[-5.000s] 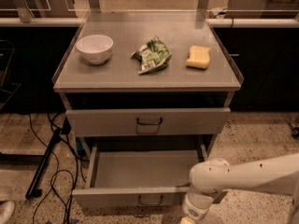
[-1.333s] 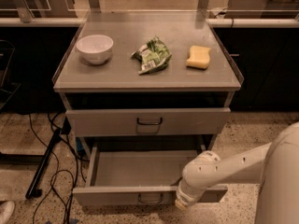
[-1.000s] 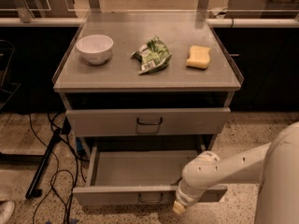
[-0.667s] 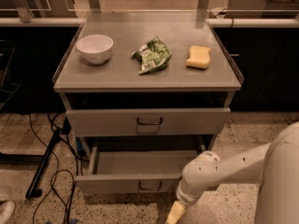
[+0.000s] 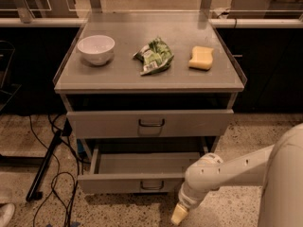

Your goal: Close middle drawer

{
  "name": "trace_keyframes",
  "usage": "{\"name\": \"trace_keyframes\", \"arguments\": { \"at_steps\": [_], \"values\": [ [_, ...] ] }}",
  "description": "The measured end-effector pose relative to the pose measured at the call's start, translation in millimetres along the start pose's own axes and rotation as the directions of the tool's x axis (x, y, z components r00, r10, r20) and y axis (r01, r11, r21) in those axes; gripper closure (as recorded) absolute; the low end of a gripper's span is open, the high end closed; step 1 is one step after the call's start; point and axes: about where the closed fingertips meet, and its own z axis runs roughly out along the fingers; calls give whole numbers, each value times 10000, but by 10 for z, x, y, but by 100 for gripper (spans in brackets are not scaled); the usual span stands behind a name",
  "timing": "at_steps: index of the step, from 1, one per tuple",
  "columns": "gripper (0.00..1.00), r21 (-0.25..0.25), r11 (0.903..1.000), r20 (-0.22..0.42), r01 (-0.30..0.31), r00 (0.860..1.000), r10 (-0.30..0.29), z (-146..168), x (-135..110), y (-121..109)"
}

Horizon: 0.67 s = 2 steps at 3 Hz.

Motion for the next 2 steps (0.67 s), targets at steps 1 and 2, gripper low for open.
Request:
{"name": "trace_keyframes", "arguments": {
  "at_steps": [1,2],
  "values": [
    [49,0,10000,0,0,10000,0,0,0,0],
    [73,89,9998,-15,-158,9999,158,-14,-15,-49]
  ]
}}
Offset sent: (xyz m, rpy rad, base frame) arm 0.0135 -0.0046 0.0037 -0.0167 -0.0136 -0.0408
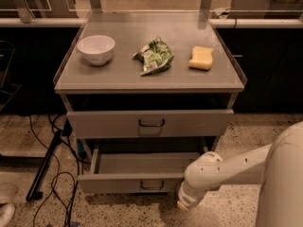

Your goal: Close middle drawer

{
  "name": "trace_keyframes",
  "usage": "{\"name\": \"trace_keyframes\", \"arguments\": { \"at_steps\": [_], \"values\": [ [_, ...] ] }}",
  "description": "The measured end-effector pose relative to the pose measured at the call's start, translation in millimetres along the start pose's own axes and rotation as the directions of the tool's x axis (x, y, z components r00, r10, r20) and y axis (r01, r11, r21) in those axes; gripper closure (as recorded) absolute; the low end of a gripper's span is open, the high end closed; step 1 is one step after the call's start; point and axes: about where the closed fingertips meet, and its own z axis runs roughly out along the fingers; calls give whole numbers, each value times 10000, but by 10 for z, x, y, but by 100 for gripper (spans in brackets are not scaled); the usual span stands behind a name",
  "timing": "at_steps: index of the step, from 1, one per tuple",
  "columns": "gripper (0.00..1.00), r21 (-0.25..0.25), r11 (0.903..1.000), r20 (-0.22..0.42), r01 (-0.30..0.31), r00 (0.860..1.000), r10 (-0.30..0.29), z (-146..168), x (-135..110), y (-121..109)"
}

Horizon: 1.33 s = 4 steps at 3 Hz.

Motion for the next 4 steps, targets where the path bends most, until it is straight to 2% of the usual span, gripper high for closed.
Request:
{"name": "trace_keyframes", "arguments": {
  "at_steps": [1,2,3,4],
  "values": [
    [96,429,9985,83,-338,9994,335,-38,-53,-163],
    [100,896,9942,179,-591,9982,577,-62,-129,-295],
    [100,1261,9894,272,-721,9972,692,-20,-213,-407],
    [100,1420,9871,320,-742,9970,704,31,-270,-464]
  ]
}}
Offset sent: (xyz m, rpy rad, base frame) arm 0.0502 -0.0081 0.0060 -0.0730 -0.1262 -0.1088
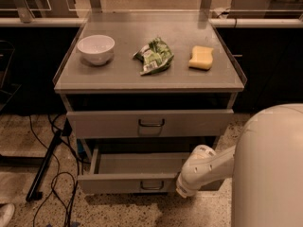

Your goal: Close middle drawer

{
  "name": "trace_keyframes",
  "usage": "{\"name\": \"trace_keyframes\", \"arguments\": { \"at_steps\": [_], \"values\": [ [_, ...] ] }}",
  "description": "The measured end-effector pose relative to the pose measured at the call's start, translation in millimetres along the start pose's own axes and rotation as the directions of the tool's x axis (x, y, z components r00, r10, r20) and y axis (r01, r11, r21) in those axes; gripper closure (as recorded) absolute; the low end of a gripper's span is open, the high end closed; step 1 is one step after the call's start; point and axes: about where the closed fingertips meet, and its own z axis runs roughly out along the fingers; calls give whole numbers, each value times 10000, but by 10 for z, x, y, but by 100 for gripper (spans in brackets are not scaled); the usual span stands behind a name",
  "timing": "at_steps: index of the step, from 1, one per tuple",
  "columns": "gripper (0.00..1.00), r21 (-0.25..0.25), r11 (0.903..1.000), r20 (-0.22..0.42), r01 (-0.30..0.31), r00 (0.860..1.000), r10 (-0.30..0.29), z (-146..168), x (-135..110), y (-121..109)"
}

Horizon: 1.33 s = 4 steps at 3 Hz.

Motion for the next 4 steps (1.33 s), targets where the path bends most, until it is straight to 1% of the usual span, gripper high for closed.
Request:
{"name": "trace_keyframes", "arguments": {
  "at_steps": [1,2,4],
  "values": [
    [100,245,9997,99,90,9999,-92,26,-121,-73],
    [82,257,9996,98,95,9999,-97,27,-121,-75],
    [35,257,9996,97,95,9999,-97,28,-121,-75]
  ]
}}
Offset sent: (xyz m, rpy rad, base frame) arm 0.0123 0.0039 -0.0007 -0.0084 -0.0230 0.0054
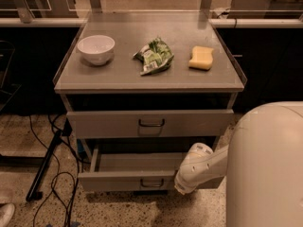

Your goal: Close middle drawer

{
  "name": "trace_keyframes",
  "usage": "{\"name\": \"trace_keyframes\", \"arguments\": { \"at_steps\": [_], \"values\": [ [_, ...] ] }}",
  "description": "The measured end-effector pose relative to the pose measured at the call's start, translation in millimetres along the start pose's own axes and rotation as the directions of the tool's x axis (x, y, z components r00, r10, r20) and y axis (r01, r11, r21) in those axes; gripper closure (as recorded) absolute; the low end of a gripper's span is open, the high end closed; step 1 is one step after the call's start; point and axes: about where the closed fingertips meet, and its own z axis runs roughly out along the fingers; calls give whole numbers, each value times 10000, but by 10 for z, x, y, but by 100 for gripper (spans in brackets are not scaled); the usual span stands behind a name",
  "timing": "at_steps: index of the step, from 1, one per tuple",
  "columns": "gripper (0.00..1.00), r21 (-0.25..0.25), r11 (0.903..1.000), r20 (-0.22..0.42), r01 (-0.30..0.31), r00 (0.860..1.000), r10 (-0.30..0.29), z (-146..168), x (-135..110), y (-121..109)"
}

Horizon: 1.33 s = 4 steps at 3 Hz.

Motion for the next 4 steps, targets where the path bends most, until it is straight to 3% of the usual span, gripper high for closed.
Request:
{"name": "trace_keyframes", "arguments": {
  "at_steps": [1,2,3,4],
  "values": [
    [12,0,10000,0,0,10000,0,0,0,0],
    [0,-1,10000,-1,0,10000,0,0,0,0],
    [0,-1,10000,-1,0,10000,0,0,0,0],
    [25,-1,10000,-1,0,10000,0,1,0,1]
  ]
}}
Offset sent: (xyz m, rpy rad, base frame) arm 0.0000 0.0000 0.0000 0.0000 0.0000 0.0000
